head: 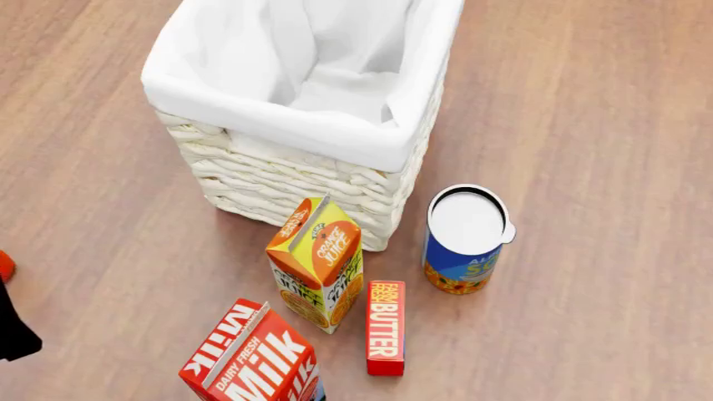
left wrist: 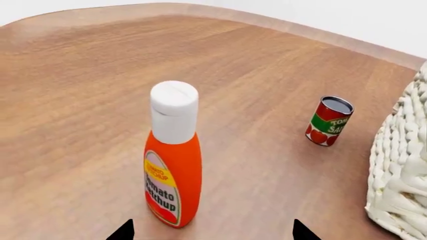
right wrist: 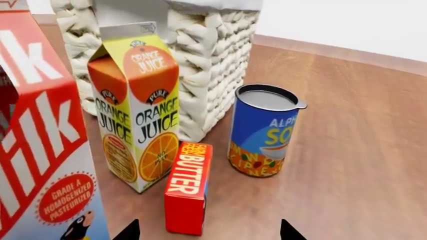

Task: Pick up the butter and put it in the basket.

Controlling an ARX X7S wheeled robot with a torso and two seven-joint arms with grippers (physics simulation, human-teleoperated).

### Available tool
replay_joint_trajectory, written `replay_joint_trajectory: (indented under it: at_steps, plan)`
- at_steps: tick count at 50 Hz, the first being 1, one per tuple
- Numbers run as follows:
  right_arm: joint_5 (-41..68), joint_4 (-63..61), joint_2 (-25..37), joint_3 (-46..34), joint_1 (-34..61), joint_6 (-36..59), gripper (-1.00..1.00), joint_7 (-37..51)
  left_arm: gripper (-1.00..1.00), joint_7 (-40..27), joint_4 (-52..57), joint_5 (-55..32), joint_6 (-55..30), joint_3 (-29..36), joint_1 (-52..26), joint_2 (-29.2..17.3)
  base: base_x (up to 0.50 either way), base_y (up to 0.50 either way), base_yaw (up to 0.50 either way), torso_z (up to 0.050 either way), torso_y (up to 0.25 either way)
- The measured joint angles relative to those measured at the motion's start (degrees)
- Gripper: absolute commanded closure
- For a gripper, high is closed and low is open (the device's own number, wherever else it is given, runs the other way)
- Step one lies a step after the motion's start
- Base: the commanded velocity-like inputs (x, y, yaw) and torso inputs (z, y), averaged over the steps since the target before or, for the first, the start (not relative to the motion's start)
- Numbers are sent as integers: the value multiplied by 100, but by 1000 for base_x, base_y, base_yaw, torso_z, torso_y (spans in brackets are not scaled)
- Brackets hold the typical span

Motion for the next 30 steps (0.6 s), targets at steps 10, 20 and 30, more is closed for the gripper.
replay_joint_trajectory:
  at_steps: [10, 20, 30]
  plan:
    - [139, 230, -19, -33, 288, -38, -100, -99, -100, -35, 74, -77, -33, -41, 40, -29, 0, 0, 0, 0, 0]
    - [373, 366, -37, -48, 504, 98, -100, -217, -100, -72, 121, -140, -62, -66, 62, -50, 0, 0, 0, 0, 0]
    - [564, 384, -42, -71, 661, 319, -100, -296, -100, -105, 155, -191, -90, -80, 75, -69, 0, 0, 0, 0, 0]
